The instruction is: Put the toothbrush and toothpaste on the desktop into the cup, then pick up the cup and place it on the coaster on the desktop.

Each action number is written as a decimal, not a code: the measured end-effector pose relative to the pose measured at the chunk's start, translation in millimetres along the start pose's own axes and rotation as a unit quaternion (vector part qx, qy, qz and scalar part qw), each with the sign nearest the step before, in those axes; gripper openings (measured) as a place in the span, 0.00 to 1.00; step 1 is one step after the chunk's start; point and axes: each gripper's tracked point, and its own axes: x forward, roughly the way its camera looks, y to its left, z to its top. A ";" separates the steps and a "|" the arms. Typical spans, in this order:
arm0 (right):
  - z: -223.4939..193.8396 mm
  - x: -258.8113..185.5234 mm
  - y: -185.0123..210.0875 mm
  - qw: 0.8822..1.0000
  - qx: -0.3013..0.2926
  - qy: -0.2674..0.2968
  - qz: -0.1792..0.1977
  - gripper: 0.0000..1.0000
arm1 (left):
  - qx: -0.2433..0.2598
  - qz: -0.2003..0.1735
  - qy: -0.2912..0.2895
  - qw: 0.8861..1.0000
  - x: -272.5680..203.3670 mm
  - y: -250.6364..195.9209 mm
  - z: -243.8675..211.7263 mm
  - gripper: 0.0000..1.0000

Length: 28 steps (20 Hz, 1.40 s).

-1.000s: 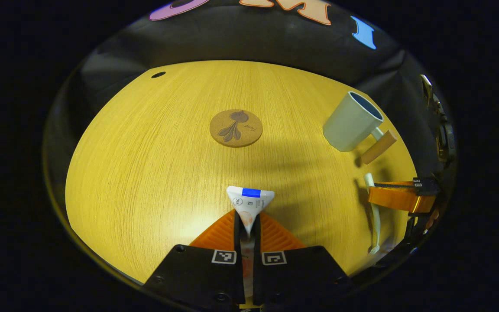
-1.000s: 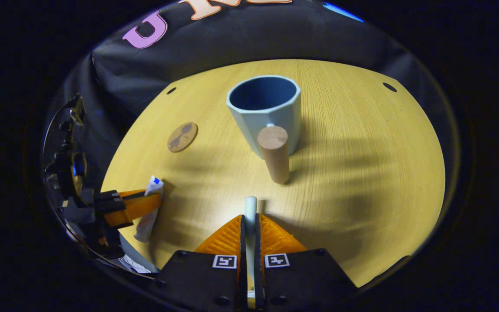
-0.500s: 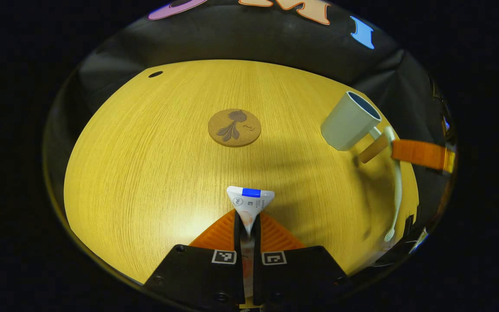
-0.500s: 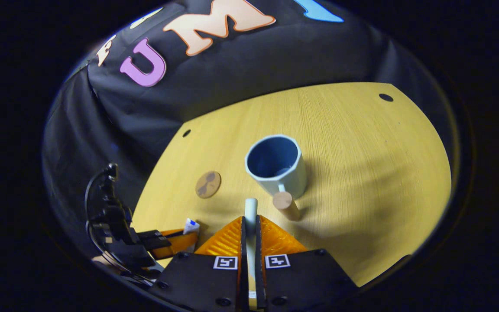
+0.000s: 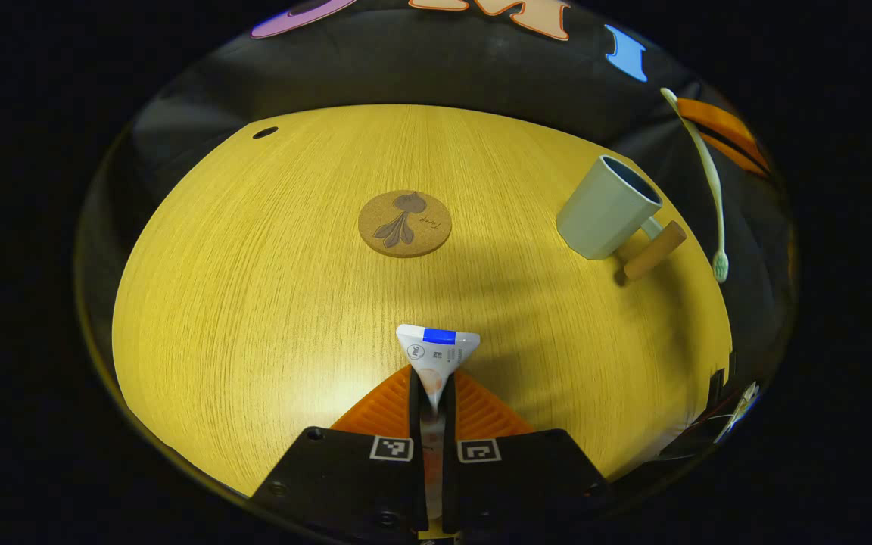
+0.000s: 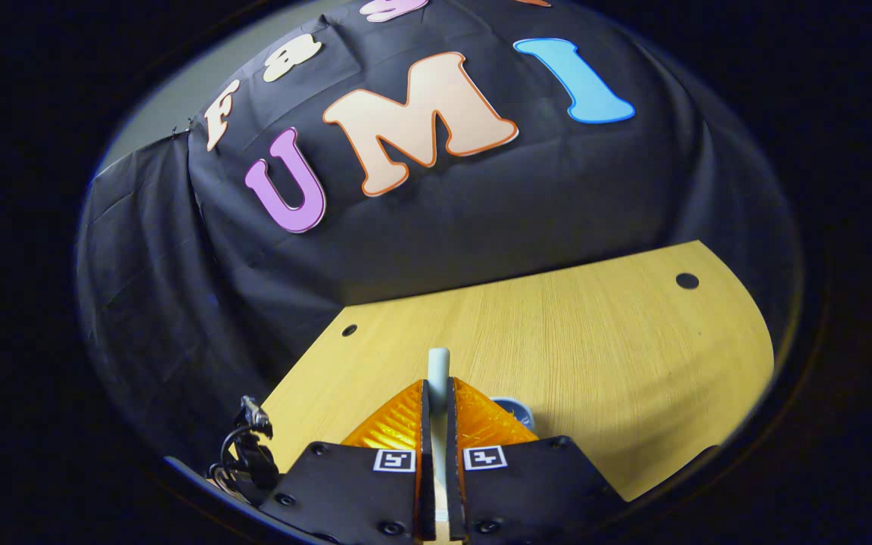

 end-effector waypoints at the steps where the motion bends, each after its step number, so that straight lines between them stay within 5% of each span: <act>1: 9.6 6.4 -1.0 1.000 0.001 -0.014 -0.003 0.09 | -0.003 -0.001 -0.001 1.000 -0.4 -0.5 0.6 0.07; 9: 46.9 49.1 -27.7 0.994 -0.001 -0.094 -0.054 0.09 | -0.020 -0.012 -0.010 1.000 -0.5 -1.9 0.8 0.07; 18: 31.4 55.2 -31.2 0.993 -0.047 -0.080 -0.071 0.08 | -0.024 -0.014 -0.016 0.999 0.2 -2.6 1.0 0.07; 19: 29.4 52.5 -29.1 0.993 -0.052 -0.078 -0.069 0.27 | -0.024 -0.014 -0.016 0.999 0.1 -2.7 1.1 0.07; 20: 27.2 49.8 -27.1 0.993 -0.059 -0.076 -0.068 0.30 | -0.024 -0.014 -0.017 0.999 0.4 -2.7 0.9 0.07; 21: 25.9 45.5 -24.9 0.993 -0.065 -0.075 -0.066 0.53 | -0.025 -0.013 -0.018 0.999 0.6 -2.5 1.2 0.07; 24: 22.7 32.9 -21.7 0.993 -0.076 -0.073 -0.061 0.80 | -0.024 -0.012 -0.021 0.999 1.1 -2.5 1.2 0.07; 28: 11.3 12.6 -29.1 0.992 -0.090 -0.056 -0.065 0.77 | -0.024 -0.021 -0.030 0.999 1.1 -3.8 4.4 0.06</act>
